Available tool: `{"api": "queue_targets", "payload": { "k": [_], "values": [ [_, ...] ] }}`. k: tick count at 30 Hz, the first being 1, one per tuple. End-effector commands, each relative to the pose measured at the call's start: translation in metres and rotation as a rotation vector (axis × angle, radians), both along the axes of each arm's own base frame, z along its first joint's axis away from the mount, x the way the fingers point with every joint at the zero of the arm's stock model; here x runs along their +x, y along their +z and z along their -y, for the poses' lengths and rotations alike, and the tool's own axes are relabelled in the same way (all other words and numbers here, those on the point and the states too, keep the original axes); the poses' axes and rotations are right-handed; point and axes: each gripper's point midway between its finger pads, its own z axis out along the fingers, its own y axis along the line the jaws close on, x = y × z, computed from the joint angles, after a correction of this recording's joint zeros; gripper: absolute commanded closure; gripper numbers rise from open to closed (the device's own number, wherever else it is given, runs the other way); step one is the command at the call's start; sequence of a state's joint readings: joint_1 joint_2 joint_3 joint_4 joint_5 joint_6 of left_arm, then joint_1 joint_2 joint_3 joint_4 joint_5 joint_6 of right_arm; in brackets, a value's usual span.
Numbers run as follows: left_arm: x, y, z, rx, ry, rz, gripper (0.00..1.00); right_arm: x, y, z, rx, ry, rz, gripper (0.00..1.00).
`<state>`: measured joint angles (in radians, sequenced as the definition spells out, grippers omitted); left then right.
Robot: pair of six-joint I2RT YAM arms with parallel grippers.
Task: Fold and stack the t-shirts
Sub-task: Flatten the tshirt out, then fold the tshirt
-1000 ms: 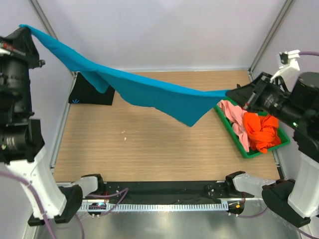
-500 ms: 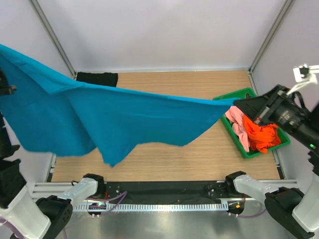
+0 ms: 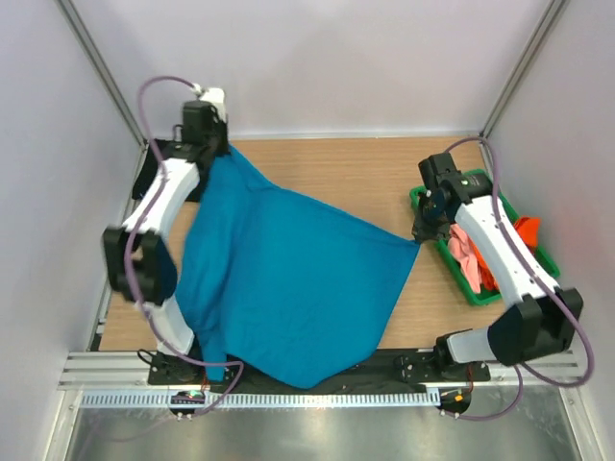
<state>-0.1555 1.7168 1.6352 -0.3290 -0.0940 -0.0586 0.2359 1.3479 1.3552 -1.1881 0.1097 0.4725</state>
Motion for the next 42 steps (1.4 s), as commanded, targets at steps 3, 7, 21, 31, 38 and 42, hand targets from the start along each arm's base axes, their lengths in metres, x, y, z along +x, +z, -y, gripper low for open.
{"api": "queue_targets", "payload": {
  "k": [3, 7, 21, 31, 38, 42],
  "values": [
    [0.049, -0.076, 0.025, -0.075, -0.072, -0.166, 1.00, 0.072, -0.025, 0.022, -0.065, -0.047, 0.130, 0.99],
    [0.095, -0.105, 0.042, -0.118, -0.113, -0.191, 1.00, 0.129, -0.049, 0.032, -0.056, -0.094, 0.119, 0.99],
    [0.120, -0.101, 0.051, -0.339, -0.128, -0.160, 1.00, 0.190, -0.079, 0.034, -0.080, -0.061, 0.103, 0.99],
    [0.079, -0.105, 0.058, -0.475, -0.066, -0.305, 1.00, 0.187, -0.085, 0.068, -0.160, -0.079, 0.034, 0.99],
    [0.046, -0.087, 0.055, -0.530, -0.002, -0.342, 1.00, 0.176, -0.073, 0.049, -0.047, -0.081, 0.033, 0.99],
    [0.024, -0.067, 0.051, -0.535, 0.011, -0.339, 1.00, 0.158, -0.066, 0.034, 0.029, -0.073, 0.005, 0.98]
  ]
}}
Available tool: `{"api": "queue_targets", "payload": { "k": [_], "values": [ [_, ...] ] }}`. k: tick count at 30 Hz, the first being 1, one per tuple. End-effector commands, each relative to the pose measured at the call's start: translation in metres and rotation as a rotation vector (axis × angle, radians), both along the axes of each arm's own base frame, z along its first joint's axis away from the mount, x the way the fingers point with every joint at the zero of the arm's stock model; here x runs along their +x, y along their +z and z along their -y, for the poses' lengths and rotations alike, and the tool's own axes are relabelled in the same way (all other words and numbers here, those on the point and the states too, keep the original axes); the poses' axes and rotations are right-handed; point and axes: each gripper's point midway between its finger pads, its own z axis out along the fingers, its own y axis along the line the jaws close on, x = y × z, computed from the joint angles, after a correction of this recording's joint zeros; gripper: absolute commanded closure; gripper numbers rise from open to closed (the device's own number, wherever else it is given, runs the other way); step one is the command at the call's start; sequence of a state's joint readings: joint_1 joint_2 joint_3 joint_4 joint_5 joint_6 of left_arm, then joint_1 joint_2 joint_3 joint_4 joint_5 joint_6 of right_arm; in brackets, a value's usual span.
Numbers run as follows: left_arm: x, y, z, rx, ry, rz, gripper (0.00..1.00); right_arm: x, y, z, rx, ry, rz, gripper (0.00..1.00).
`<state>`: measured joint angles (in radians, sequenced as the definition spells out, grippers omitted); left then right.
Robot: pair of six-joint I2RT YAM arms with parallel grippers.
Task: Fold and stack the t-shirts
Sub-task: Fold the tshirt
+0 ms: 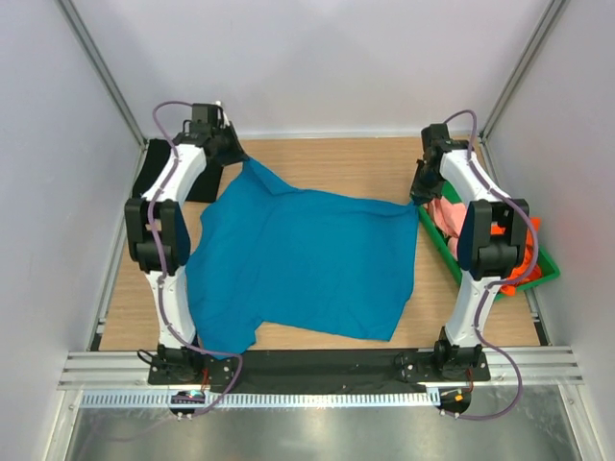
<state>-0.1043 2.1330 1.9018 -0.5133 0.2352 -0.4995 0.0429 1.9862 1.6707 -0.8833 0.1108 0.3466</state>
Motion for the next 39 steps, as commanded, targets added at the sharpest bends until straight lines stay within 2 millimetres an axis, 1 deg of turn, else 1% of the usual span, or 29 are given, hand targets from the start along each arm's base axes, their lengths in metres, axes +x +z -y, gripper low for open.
{"api": "queue_targets", "payload": {
  "k": [1, 2, 3, 4, 5, 7, 9, 10, 11, 12, 13, 14, 15, 17, 18, 19, 20, 27, 28, 30, 31, 32, 33, 39],
  "values": [
    [-0.021, 0.065, -0.004, -0.020, 0.017, 0.085, 1.00, -0.018, 0.034, -0.017, 0.091, 0.007, 0.031, 0.99],
    [-0.028, 0.075, -0.007, -0.006, 0.022, 0.098, 1.00, -0.023, 0.041, -0.019, 0.098, 0.008, 0.046, 0.99],
    [-0.031, 0.078, -0.010, 0.005, 0.024, 0.103, 1.00, -0.029, 0.038, -0.021, 0.108, 0.007, 0.034, 0.98],
    [-0.034, 0.080, -0.014, 0.016, 0.022, 0.102, 1.00, -0.033, 0.041, -0.021, 0.111, 0.004, 0.037, 0.99],
    [-0.042, 0.081, -0.016, 0.020, 0.020, 0.085, 1.00, -0.036, 0.041, -0.022, 0.112, 0.002, 0.037, 0.99],
    [-0.051, 0.082, -0.018, 0.020, 0.012, 0.071, 1.00, -0.050, 0.043, -0.021, 0.113, -0.008, 0.021, 0.98],
    [-0.065, 0.081, -0.021, 0.028, 0.018, 0.054, 1.00, -0.062, 0.038, -0.021, 0.113, -0.013, -0.008, 0.99],
    [-0.070, 0.079, -0.022, 0.032, 0.019, 0.045, 1.00, -0.068, 0.042, -0.028, 0.151, -0.003, -0.008, 0.99],
    [-0.074, 0.078, -0.024, 0.036, 0.024, 0.038, 1.00, -0.073, 0.042, -0.029, 0.158, -0.002, -0.012, 0.98],
    [-0.081, 0.083, -0.026, 0.043, 0.025, 0.039, 1.00, -0.081, 0.037, -0.028, 0.159, -0.009, -0.031, 0.99],
    [-0.086, 0.077, -0.031, 0.054, 0.038, 0.019, 1.00, -0.084, 0.042, -0.030, 0.172, -0.008, -0.014, 0.99],
    [-0.091, 0.077, -0.035, 0.058, 0.047, 0.010, 1.00, -0.088, 0.042, -0.031, 0.179, -0.006, -0.015, 0.98],
    [-0.097, 0.075, -0.039, 0.066, 0.056, -0.011, 1.00, -0.093, 0.037, -0.032, 0.182, -0.007, -0.026, 0.99],
    [-0.109, 0.072, -0.048, 0.075, 0.077, -0.036, 1.00, -0.102, 0.036, -0.033, 0.189, -0.005, -0.029, 0.99],
    [-0.118, 0.071, -0.052, 0.076, 0.087, -0.047, 1.00, -0.105, 0.038, -0.033, 0.193, -0.003, -0.024, 0.98],
    [-0.119, 0.075, -0.053, 0.071, 0.093, -0.038, 1.00, -0.107, 0.036, -0.033, 0.193, -0.003, -0.031, 0.99],
    [-0.127, 0.066, -0.055, 0.067, 0.101, -0.066, 1.00, -0.109, 0.037, -0.034, 0.199, 0.004, -0.027, 0.99],
    [-0.166, 0.057, -0.072, 0.080, 0.155, -0.107, 1.00, -0.134, 0.024, -0.036, 0.216, 0.008, -0.061, 0.98],
    [-0.171, 0.057, -0.072, 0.076, 0.159, -0.111, 1.00, -0.135, 0.022, -0.037, 0.220, 0.008, -0.063, 0.98],
    [-0.182, 0.052, -0.071, 0.068, 0.156, -0.129, 1.00, -0.141, 0.017, -0.038, 0.224, 0.011, -0.074, 0.99],
    [-0.186, 0.049, -0.071, 0.066, 0.159, -0.136, 1.00, -0.142, 0.016, -0.038, 0.226, 0.012, -0.076, 0.99],
    [-0.189, 0.047, -0.080, 0.058, 0.189, -0.148, 1.00, -0.144, 0.014, -0.038, 0.227, 0.014, -0.082, 0.99],
    [-0.195, 0.044, -0.080, 0.053, 0.192, -0.159, 1.00, -0.145, 0.013, -0.039, 0.227, 0.018, -0.085, 0.99],
    [-0.214, 0.034, -0.083, 0.035, 0.226, -0.213, 1.00, -0.151, 0.009, -0.040, 0.222, 0.033, -0.103, 0.99]
  ]
}}
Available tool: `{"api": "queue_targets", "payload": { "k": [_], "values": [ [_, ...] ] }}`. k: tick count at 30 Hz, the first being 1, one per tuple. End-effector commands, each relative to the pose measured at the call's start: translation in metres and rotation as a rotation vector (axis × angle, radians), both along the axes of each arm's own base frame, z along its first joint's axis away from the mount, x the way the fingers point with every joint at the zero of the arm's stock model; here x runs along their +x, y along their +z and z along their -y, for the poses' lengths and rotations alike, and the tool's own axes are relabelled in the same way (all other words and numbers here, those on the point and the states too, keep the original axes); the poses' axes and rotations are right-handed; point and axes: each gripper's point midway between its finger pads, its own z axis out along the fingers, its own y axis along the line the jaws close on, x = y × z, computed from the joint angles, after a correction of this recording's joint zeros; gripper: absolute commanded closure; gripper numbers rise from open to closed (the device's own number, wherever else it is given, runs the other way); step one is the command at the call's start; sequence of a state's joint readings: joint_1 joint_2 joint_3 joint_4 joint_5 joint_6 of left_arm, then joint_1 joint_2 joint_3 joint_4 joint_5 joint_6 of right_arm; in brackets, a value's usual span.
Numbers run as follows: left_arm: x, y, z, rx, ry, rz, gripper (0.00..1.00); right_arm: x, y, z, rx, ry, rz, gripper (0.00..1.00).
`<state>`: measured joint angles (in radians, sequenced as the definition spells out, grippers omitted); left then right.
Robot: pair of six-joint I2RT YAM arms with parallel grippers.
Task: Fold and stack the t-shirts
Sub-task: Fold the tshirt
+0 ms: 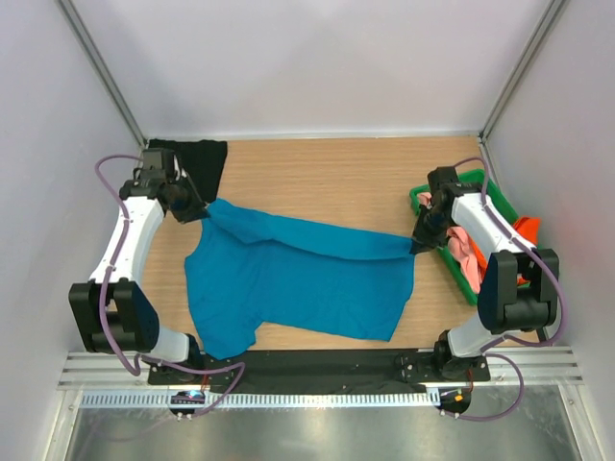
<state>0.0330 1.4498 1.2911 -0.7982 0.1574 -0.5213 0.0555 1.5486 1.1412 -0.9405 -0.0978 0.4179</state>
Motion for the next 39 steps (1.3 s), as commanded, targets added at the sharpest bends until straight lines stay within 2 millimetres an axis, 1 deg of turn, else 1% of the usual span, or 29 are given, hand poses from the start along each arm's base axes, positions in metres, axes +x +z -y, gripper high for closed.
{"api": "queue_targets", "payload": {
  "k": [1, 2, 12, 15, 20, 22, 23, 24, 25, 26, 27, 29, 30, 31, 32, 33, 34, 35, 36, 37, 38, 39],
  "values": [
    [-0.014, 0.007, -0.002, -0.011, 0.029, -0.003, 1.00, 0.003, 0.011, -0.004, 0.011, 0.023, 0.054, 0.98],
    [-0.017, 0.003, -0.003, -0.009, 0.033, -0.016, 1.00, 0.002, 0.010, -0.004, 0.008, 0.023, 0.054, 0.99],
    [-0.035, -0.019, -0.010, 0.021, 0.070, -0.087, 1.00, -0.007, 0.004, -0.003, -0.005, 0.039, 0.031, 0.99],
    [-0.038, -0.023, -0.012, 0.029, 0.076, -0.098, 1.00, -0.008, 0.002, -0.004, -0.006, 0.047, 0.024, 0.99],
    [-0.041, -0.031, -0.013, 0.028, 0.080, -0.127, 1.00, -0.012, -0.008, -0.005, -0.016, 0.053, -0.005, 0.98],
    [-0.045, -0.036, -0.013, 0.030, 0.081, -0.152, 1.00, -0.016, -0.012, -0.005, -0.022, 0.052, -0.025, 0.99],
    [-0.047, -0.038, -0.013, 0.029, 0.082, -0.161, 1.00, -0.023, -0.017, -0.005, -0.024, 0.047, -0.043, 0.99],
    [-0.050, -0.040, -0.013, 0.030, 0.080, -0.170, 0.96, -0.027, -0.019, -0.006, -0.021, 0.043, -0.054, 0.98],
    [-0.054, -0.043, -0.013, 0.026, 0.081, -0.179, 0.95, -0.032, -0.023, -0.007, -0.018, 0.044, -0.068, 0.97],
    [-0.056, -0.044, -0.013, 0.021, 0.081, -0.184, 0.94, -0.042, -0.029, -0.010, -0.001, 0.038, -0.090, 0.97],
    [-0.057, -0.045, -0.017, 0.012, 0.095, -0.185, 0.93, -0.046, -0.032, -0.011, 0.011, 0.033, -0.095, 0.96],
    [-0.061, -0.045, -0.019, -0.009, 0.102, -0.189, 0.92, -0.054, -0.036, -0.011, 0.012, 0.025, -0.102, 0.94],
    [-0.062, -0.045, -0.024, -0.013, 0.119, -0.193, 0.87, -0.055, -0.036, -0.009, 0.001, 0.025, -0.103, 0.87],
    [-0.064, -0.044, -0.025, -0.016, 0.121, -0.196, 0.79, -0.054, -0.035, -0.007, -0.010, 0.026, -0.100, 0.81],
    [-0.066, -0.041, -0.026, -0.025, 0.122, -0.201, 0.71, -0.045, -0.028, -0.007, -0.016, 0.030, -0.073, 0.74],
    [-0.068, -0.039, -0.028, -0.024, 0.129, -0.201, 0.53, -0.039, -0.025, -0.003, -0.038, 0.034, -0.063, 0.65],
    [-0.065, -0.031, -0.028, -0.026, 0.124, -0.169, 0.44, -0.013, -0.006, -0.004, -0.045, 0.033, 0.010, 0.62],
    [-0.059, -0.025, -0.028, -0.031, 0.120, -0.143, 0.43, -0.004, 0.000, -0.005, -0.045, 0.034, 0.027, 0.61],
    [-0.055, -0.021, -0.027, -0.032, 0.120, -0.123, 0.43, 0.005, -0.002, -0.006, -0.042, 0.025, 0.022, 0.59],
    [-0.048, -0.017, -0.027, -0.038, 0.123, -0.097, 0.43, 0.022, 0.006, -0.007, -0.038, 0.020, 0.060, 0.59],
    [-0.034, -0.015, -0.026, -0.050, 0.113, -0.055, 0.44, 0.030, 0.006, -0.009, -0.036, 0.017, 0.069, 0.59],
    [-0.023, -0.010, -0.021, -0.085, 0.090, -0.030, 0.45, 0.036, -0.004, -0.010, -0.034, 0.004, 0.037, 0.59]
  ]
}}
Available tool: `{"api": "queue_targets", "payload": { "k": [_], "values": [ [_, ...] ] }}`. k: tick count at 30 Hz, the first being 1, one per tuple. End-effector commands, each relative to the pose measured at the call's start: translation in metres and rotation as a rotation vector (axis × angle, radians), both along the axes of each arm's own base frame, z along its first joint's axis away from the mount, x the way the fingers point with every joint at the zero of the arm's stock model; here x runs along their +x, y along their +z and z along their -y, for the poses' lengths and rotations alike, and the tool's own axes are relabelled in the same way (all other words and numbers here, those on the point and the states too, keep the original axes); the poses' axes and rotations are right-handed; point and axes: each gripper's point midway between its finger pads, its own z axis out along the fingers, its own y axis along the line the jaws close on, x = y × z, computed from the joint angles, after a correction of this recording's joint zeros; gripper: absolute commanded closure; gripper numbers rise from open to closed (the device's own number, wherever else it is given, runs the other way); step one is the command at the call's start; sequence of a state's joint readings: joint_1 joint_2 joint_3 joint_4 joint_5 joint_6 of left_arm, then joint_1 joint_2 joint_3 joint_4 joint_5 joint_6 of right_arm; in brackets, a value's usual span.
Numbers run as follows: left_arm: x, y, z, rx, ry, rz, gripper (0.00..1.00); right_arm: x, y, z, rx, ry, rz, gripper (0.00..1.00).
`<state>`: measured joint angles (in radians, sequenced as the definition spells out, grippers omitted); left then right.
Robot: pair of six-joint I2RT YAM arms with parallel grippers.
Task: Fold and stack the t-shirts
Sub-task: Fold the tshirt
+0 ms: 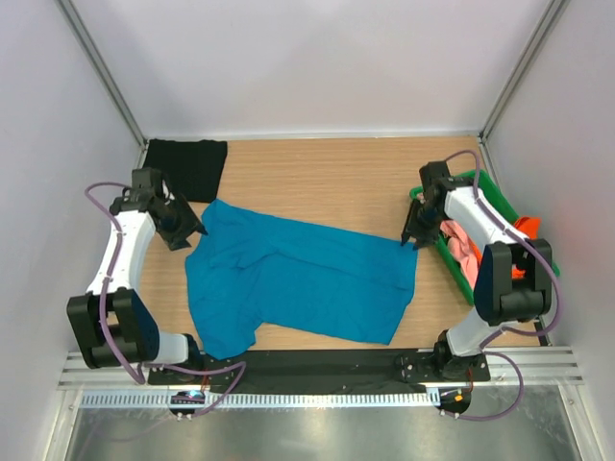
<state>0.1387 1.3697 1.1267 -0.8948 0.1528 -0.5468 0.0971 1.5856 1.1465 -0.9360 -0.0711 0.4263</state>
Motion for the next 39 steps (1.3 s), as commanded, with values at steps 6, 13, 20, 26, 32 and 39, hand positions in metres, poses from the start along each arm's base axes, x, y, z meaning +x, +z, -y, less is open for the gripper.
{"api": "queue_targets", "payload": {
  "k": [6, 13, 20, 26, 32, 39],
  "values": [
    [0.098, 0.007, 0.030, -0.182, -0.089, 0.142, 0.57, 0.073, -0.001, -0.016, 0.008, -0.055, 0.117, 0.57],
    [0.153, -0.029, 0.049, -0.202, -0.094, 0.109, 0.62, 0.085, -0.028, -0.013, -0.065, -0.140, 0.113, 0.58],
    [0.162, -0.077, 0.036, -0.137, -0.017, 0.001, 0.62, 0.080, -0.060, -0.009, -0.118, -0.179, 0.087, 0.65],
    [0.140, -0.108, 0.016, -0.122, 0.083, -0.102, 0.59, 0.086, -0.076, -0.017, -0.141, -0.151, 0.077, 0.65],
    [0.121, -0.117, -0.016, -0.076, 0.183, -0.137, 0.58, 0.112, -0.090, -0.017, -0.172, -0.145, 0.110, 0.64],
    [0.126, -0.114, -0.030, -0.059, 0.200, -0.119, 0.59, 0.160, -0.099, -0.030, -0.167, -0.047, 0.123, 0.64]
  ]
}}
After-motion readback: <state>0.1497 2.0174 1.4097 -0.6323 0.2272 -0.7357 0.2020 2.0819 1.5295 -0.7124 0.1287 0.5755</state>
